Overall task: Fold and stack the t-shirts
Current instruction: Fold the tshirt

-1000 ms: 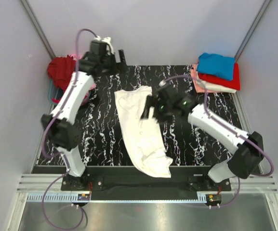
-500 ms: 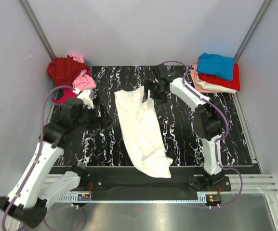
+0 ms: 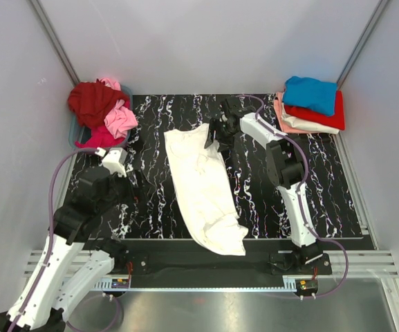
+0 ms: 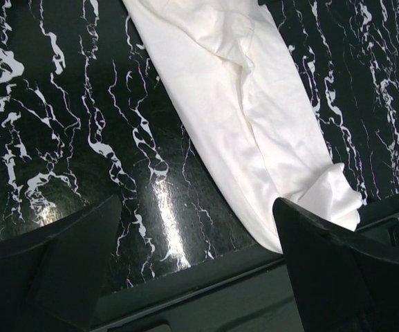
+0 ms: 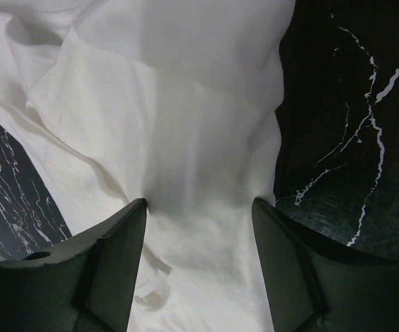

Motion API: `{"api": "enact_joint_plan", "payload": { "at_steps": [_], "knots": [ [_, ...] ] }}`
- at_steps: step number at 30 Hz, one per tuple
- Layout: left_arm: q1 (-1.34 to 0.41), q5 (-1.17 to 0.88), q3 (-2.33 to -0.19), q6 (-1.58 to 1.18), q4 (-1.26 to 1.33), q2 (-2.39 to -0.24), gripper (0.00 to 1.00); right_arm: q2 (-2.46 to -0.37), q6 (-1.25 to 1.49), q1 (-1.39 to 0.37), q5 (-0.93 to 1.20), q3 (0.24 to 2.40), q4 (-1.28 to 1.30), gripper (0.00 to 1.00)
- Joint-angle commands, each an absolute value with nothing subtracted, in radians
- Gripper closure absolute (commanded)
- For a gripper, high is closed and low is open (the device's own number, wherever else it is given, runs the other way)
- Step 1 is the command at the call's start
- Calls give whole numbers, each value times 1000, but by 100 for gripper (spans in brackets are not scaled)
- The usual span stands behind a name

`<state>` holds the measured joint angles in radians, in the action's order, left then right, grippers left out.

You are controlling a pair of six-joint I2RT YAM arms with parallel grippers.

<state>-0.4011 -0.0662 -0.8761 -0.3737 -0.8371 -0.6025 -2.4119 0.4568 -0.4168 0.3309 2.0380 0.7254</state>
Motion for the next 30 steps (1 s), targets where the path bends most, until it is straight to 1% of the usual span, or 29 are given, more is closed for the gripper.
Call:
{"api": "enact_joint_plan", "payload": {
  "at_steps": [1,5,6,8,9,10,11,15,19,21,22,27,30],
  "knots": [
    [-403,-93,-832,-376,-713,-528,1,-2433,451,-425,337,2017,675,31],
    [-403,-84,-805,-376,-690,-488,1,-2451,463,-425,374,2022,653,47],
    [-403,-78,-805,-376,-690,-488,1,-2465,466,-425,389,2028,643,55],
    [-405,-63,-807,-376,-692,-497,1,-2493,480,-425,408,2051,637,67],
    [-403,-60,-808,-376,-693,-506,1,-2502,482,-425,405,2062,638,74],
    [-403,-54,-808,-374,-695,-509,1,-2511,489,-423,397,2083,640,89],
    [-403,-51,-808,-377,-696,-509,1,-2519,497,-423,350,2094,641,100],
    [-403,-51,-805,-376,-693,-496,1,-2562,567,-400,204,2151,660,100],
    [-405,-51,-802,-374,-689,-485,1,-2588,701,-336,31,2227,693,100],
    [-403,-55,-802,-373,-684,-485,1,-2592,747,-315,3,2241,706,100],
    [-403,-58,-802,-373,-683,-483,1,-2595,790,-293,-49,2259,713,100],
    [-403,-66,-799,-371,-681,-477,1,-2667,860,-253,-80,2411,790,100],
    [-403,-68,-798,-371,-680,-480,1,-2703,867,-252,-63,2450,809,100]
  ]
}}
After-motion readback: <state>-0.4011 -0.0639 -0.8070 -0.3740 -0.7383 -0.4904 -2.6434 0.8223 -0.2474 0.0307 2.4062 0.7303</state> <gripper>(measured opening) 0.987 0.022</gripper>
